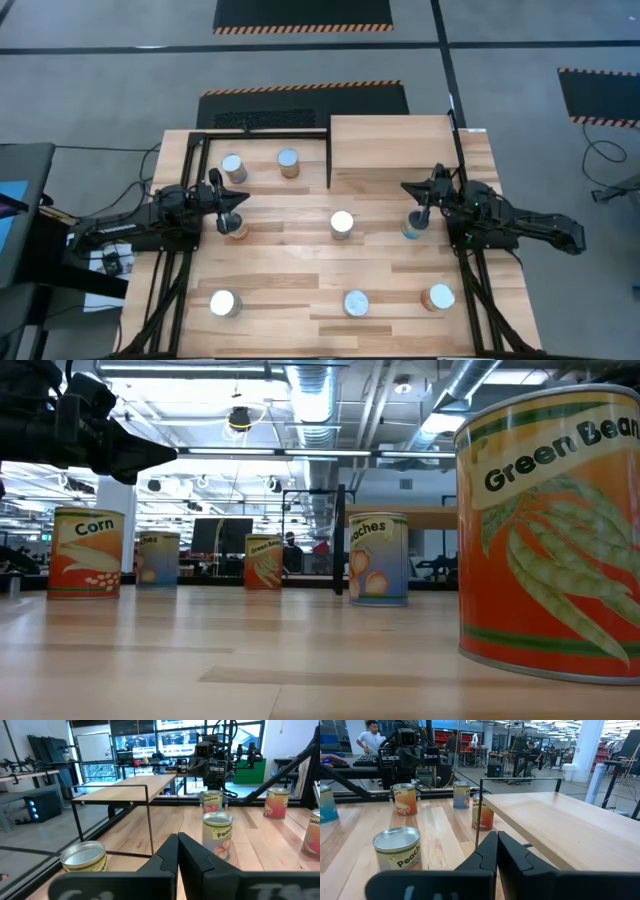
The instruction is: Pick and place cans onto a shelf
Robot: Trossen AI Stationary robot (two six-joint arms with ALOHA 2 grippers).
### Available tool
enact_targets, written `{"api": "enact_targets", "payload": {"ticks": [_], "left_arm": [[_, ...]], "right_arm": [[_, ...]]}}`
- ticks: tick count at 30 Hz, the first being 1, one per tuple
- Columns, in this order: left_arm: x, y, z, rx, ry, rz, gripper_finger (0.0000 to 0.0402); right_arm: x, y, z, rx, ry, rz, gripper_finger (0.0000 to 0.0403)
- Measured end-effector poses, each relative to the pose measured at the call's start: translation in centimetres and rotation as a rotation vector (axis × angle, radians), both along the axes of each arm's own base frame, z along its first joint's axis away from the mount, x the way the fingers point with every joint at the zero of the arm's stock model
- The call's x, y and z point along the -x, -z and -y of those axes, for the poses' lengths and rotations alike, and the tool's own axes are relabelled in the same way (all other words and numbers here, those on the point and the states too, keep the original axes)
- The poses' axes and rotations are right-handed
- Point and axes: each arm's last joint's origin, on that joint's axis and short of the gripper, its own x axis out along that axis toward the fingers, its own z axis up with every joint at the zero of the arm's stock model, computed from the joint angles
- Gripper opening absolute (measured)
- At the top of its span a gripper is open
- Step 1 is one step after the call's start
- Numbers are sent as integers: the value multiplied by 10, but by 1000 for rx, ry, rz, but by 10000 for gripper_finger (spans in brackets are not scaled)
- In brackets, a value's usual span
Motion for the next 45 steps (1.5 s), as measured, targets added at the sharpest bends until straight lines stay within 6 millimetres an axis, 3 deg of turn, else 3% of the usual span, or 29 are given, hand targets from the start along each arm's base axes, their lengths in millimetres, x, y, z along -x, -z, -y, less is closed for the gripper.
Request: {"api": "enact_targets", "payload": {"ticks": [38,45], "left_arm": [[0,0,0,0,0,0,0],[0,0,0,0,0,0,0]], "right_arm": [[0,0,0,0,0,0,33],[1,-11,-1,25,-5,101,33]]}}
